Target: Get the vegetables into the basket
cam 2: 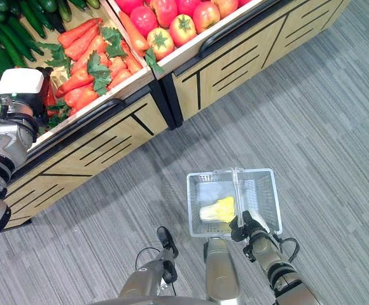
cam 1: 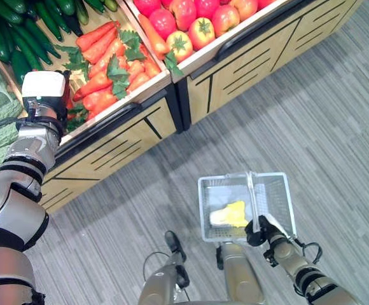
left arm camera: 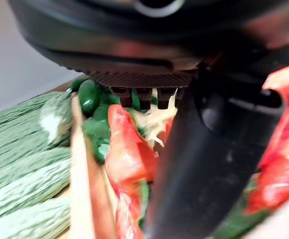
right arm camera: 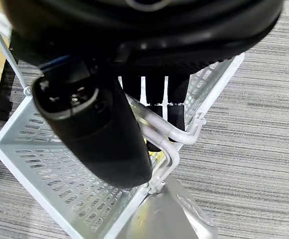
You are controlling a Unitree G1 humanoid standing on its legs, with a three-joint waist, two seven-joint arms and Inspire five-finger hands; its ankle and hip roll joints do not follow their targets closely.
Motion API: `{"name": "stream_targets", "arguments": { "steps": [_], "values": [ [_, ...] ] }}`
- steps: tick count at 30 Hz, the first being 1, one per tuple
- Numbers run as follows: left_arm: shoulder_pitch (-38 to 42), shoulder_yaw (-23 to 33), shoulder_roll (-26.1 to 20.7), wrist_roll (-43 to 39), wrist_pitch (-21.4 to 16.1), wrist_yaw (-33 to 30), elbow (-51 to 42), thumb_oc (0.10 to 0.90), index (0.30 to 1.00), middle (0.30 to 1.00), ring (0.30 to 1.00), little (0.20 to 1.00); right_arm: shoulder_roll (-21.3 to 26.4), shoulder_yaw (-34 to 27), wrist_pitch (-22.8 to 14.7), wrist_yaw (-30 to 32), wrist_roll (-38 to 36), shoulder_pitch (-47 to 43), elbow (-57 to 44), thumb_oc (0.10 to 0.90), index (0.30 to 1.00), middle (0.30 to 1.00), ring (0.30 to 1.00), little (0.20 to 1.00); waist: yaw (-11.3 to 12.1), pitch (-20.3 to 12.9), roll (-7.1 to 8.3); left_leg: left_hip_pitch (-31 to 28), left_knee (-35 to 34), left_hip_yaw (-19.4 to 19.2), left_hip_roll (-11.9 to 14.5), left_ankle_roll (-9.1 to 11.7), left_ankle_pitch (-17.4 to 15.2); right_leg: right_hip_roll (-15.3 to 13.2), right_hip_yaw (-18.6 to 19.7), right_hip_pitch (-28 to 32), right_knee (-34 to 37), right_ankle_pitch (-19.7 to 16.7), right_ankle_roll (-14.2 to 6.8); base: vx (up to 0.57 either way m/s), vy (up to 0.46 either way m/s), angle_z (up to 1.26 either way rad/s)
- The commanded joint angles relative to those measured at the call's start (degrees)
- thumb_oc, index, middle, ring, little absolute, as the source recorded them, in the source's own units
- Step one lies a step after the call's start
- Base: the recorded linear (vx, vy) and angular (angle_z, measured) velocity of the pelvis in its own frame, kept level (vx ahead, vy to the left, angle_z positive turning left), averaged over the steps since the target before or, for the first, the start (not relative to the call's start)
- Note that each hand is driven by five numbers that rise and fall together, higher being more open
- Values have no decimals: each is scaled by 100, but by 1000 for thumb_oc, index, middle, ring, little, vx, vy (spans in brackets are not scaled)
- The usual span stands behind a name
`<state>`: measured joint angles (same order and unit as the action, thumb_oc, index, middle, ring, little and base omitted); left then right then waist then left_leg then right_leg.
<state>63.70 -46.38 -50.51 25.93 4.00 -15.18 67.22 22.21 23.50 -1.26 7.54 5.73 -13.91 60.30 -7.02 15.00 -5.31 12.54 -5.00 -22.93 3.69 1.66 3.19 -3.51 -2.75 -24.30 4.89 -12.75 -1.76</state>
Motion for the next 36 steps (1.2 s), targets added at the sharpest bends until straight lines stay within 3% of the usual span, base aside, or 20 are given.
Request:
{"name": "stream_targets", "arguments": {
  "steps": [1,10,11,12,13,29,36],
  "values": [
    [504,229,-573,80,347,-81,447,900,1000,1000,1000,1000,-76,285,47,-6,-164,407,357,400,300,300,300,300,169,-266,213,351,0,269,107,149,124,-295,27,-85,11,164,-603,45,-50,1],
    [297,445,-559,93,478,-18,615,900,1000,1000,1000,1000,-208,460,58,-37,-175,416,339,400,300,300,300,300,207,-232,369,468,0,282,134,154,143,-238,92,-245,11,128,-568,18,-11,-4],
    [238,494,-495,60,475,0,558,641,638,638,638,638,-226,493,64,-56,-177,416,311,400,300,300,300,300,229,-231,400,515,0,294,130,151,154,-231,102,-290,11,115,-566,16,-1,-6],
    [255,500,-492,28,463,-25,519,500,440,440,440,440,-221,503,63,-59,-171,419,296,400,300,300,300,300,233,-232,412,525,0,300,130,152,155,-228,103,-302,11,120,-566,7,0,-6],
    [280,477,-496,17,450,-59,478,400,300,300,300,300,-223,523,52,-59,-171,418,274,400,300,300,300,300,229,-230,427,537,0,309,129,153,156,-223,106,-318,11,113,-563,0,0,-5],
    [324,311,-298,-4,326,-411,-597,400,300,300,300,300,-279,655,-20,-82,-92,502,272,400,300,300,300,300,262,-307,648,802,0,599,65,100,195,-253,-47,-448,11,115,-566,-4,8,1],
    [407,265,-500,-20,230,-529,-1375,400,300,300,300,300,-246,623,-8,-98,-40,561,271,400,300,300,300,300,334,-402,637,606,0,673,44,77,131,-295,-107,-207,11,189,-566,-6,17,5]
  ]
}}
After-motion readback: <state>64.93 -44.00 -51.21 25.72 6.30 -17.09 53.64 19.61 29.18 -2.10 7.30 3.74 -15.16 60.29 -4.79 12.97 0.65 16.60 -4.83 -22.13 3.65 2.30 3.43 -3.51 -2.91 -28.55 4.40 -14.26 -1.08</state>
